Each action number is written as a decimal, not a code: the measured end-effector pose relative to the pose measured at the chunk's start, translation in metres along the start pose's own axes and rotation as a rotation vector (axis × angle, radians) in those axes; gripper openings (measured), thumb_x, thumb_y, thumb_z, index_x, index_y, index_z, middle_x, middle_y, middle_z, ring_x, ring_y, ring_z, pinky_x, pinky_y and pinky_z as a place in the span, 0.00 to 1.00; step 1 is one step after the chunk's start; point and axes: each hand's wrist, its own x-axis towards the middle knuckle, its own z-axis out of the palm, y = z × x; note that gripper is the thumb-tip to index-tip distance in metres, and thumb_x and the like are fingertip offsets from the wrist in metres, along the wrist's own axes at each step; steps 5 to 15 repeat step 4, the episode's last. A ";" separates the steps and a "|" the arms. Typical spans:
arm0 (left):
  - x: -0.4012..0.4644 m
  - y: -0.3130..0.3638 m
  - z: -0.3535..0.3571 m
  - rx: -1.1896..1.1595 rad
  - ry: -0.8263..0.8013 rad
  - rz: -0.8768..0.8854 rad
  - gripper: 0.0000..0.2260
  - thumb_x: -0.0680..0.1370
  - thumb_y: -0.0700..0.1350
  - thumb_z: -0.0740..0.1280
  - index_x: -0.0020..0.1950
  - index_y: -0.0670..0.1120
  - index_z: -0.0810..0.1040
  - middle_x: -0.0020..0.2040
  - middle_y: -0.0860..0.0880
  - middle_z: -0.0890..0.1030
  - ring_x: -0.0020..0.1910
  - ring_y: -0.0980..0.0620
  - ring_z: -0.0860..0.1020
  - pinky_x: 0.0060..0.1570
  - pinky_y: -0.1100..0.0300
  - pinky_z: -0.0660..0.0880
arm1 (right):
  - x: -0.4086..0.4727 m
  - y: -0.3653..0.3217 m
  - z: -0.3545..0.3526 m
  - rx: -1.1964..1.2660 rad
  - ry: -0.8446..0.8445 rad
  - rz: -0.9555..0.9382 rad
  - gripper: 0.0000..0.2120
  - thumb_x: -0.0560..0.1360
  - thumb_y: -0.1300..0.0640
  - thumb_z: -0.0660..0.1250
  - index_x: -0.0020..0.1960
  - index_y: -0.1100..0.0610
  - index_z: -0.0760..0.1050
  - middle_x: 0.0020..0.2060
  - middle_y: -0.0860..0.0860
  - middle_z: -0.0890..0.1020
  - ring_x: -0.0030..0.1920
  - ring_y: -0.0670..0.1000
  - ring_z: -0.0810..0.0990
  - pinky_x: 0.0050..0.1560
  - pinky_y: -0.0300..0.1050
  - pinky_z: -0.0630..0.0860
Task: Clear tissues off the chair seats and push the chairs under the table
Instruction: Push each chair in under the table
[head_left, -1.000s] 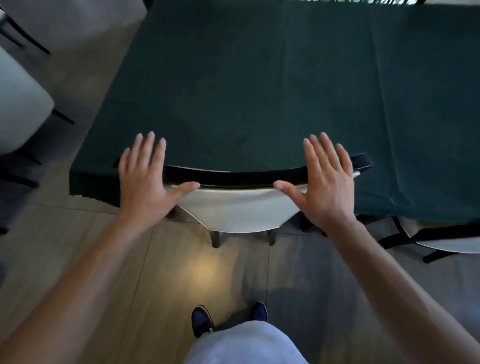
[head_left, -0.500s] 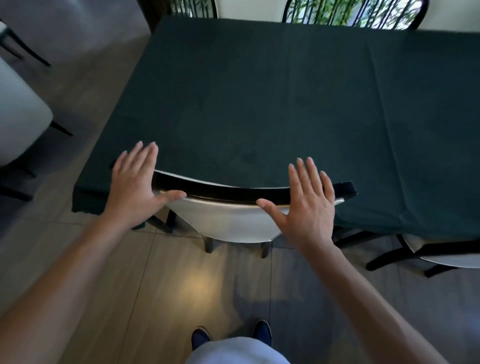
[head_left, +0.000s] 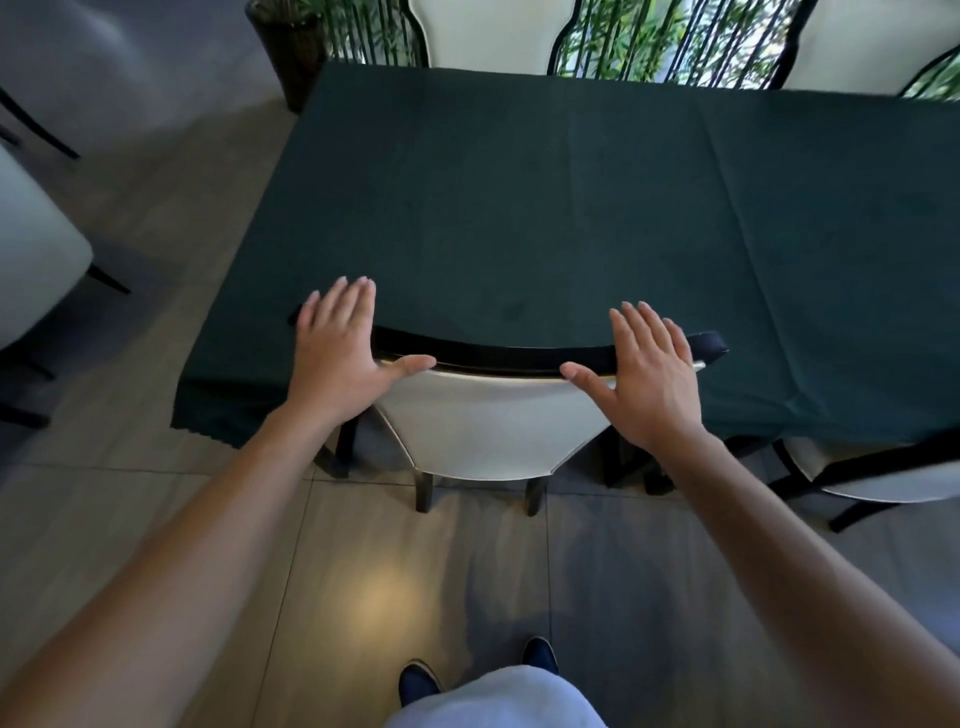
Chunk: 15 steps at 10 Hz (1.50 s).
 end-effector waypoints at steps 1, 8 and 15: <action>-0.002 0.001 -0.005 0.006 -0.016 0.014 0.55 0.69 0.83 0.46 0.83 0.45 0.56 0.83 0.47 0.58 0.83 0.47 0.50 0.80 0.46 0.45 | -0.001 -0.003 -0.011 -0.014 -0.098 0.019 0.52 0.74 0.20 0.38 0.80 0.58 0.60 0.80 0.55 0.61 0.82 0.55 0.51 0.82 0.55 0.46; 0.004 0.009 -0.081 0.003 -0.390 0.040 0.43 0.75 0.76 0.53 0.82 0.51 0.59 0.83 0.48 0.56 0.83 0.46 0.49 0.79 0.42 0.47 | -0.011 -0.031 -0.093 0.099 -0.274 0.054 0.36 0.79 0.34 0.62 0.81 0.51 0.60 0.83 0.50 0.53 0.82 0.53 0.52 0.76 0.56 0.60; 0.004 0.009 -0.081 0.003 -0.390 0.040 0.43 0.75 0.76 0.53 0.82 0.51 0.59 0.83 0.48 0.56 0.83 0.46 0.49 0.79 0.42 0.47 | -0.011 -0.031 -0.093 0.099 -0.274 0.054 0.36 0.79 0.34 0.62 0.81 0.51 0.60 0.83 0.50 0.53 0.82 0.53 0.52 0.76 0.56 0.60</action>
